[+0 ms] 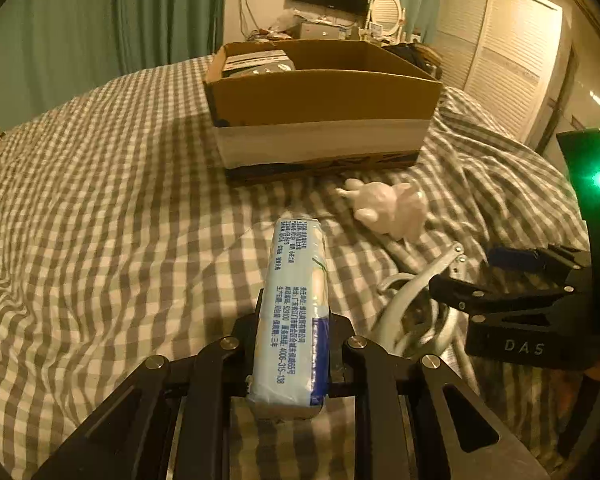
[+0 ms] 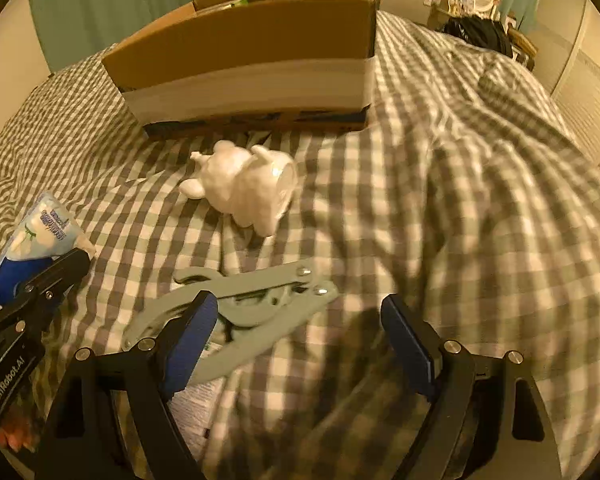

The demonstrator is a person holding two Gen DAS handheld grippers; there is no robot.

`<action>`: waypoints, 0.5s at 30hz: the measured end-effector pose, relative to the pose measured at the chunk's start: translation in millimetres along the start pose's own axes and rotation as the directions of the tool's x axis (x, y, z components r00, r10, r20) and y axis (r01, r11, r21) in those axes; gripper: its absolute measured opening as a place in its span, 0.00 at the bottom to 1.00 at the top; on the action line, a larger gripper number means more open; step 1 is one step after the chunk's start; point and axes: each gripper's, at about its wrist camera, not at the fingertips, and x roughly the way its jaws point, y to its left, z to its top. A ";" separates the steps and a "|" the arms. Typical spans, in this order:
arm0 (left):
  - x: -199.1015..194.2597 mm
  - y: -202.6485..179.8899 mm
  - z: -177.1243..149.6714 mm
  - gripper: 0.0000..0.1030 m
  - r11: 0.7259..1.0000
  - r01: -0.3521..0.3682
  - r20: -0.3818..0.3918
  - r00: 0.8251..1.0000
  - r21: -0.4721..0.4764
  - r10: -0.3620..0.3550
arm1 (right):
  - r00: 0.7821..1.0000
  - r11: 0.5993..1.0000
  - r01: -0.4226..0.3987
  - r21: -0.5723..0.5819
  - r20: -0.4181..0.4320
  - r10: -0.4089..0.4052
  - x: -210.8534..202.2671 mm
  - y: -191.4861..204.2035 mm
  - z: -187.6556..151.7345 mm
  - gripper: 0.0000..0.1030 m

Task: Organize objects
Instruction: 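Grasp the grey plastic clip with the right tool while the left tool holds the tissue pack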

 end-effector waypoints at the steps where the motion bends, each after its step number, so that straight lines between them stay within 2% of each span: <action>1: 0.1 0.9 0.1 0.18 1.000 -0.011 0.004 1.000 0.001 0.011 | 1.000 1.000 -0.019 -0.007 -0.009 0.019 3.5 4.0 -0.9 0.83; 3: -1.4 4.4 -0.9 0.18 1.000 -0.021 0.002 1.000 -0.005 0.021 | 0.998 0.998 -0.053 -0.030 -0.030 0.052 11.5 12.4 -3.5 0.83; 6: 0.0 6.5 -2.1 0.18 0.999 -0.032 -0.005 0.999 -0.017 0.032 | 0.999 0.998 -0.053 -0.044 -0.014 0.052 12.5 15.2 -5.8 0.77; 8: -1.1 10.0 -3.9 0.18 0.999 -0.042 -0.011 0.999 -0.024 0.041 | 0.999 0.997 -0.053 -0.052 0.000 0.053 8.3 14.9 -6.6 0.51; 11: -1.5 13.4 -5.5 0.18 0.998 -0.056 -0.020 0.998 -0.039 0.055 | 0.996 0.996 -0.082 -0.047 0.027 0.083 -2.4 12.1 -7.1 0.34; 15: -7.0 14.9 -7.5 0.18 0.996 -0.073 -0.021 0.997 -0.059 0.071 | 0.989 0.992 -0.109 -0.064 0.089 0.114 -25.0 11.9 -6.2 0.19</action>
